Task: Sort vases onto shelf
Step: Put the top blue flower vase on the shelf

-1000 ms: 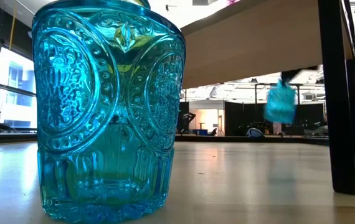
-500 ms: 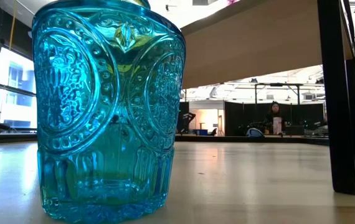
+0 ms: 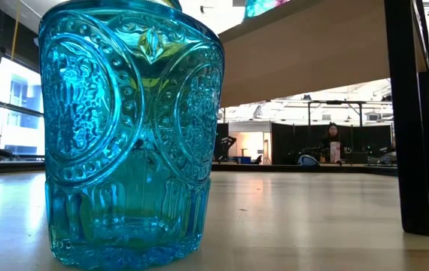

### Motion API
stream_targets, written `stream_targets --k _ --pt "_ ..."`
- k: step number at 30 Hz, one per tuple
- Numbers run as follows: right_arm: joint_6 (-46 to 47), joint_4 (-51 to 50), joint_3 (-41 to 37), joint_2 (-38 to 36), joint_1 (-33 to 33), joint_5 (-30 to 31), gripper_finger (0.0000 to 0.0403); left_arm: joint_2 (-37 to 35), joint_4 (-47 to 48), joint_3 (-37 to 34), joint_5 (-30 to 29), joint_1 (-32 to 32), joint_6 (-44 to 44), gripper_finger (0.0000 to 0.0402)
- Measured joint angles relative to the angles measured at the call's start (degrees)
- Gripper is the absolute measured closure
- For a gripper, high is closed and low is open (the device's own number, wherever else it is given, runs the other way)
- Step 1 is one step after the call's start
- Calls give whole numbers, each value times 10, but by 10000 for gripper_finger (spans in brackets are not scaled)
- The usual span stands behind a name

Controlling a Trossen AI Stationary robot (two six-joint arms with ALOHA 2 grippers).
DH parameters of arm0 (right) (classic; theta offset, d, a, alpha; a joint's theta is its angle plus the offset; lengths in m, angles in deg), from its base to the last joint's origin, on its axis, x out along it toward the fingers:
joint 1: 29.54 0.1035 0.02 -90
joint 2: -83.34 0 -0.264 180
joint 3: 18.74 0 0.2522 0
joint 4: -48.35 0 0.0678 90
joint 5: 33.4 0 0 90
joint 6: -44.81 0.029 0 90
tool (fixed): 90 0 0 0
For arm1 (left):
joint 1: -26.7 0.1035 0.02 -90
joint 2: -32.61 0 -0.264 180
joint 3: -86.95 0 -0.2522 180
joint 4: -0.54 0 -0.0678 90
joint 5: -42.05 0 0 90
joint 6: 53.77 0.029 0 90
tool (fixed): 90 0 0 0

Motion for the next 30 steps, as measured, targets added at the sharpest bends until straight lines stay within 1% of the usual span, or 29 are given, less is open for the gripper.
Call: stream_targets --k 5,8,20,26,30 --pt "-13 1 5 41 18 -12 402 0 0 0 1 0 0 401" --pt "-10 0 -16 42 23 -20 402 0 0 0 3 0 0 401" --pt "12 4 -94 43 40 -17 402 0 0 0 3 0 0 401" --pt "12 20 -118 43 47 -19 402 0 0 0 3 0 0 401" --pt "12 30 -118 43 48 -19 402 0 0 0 3 0 -1 401"
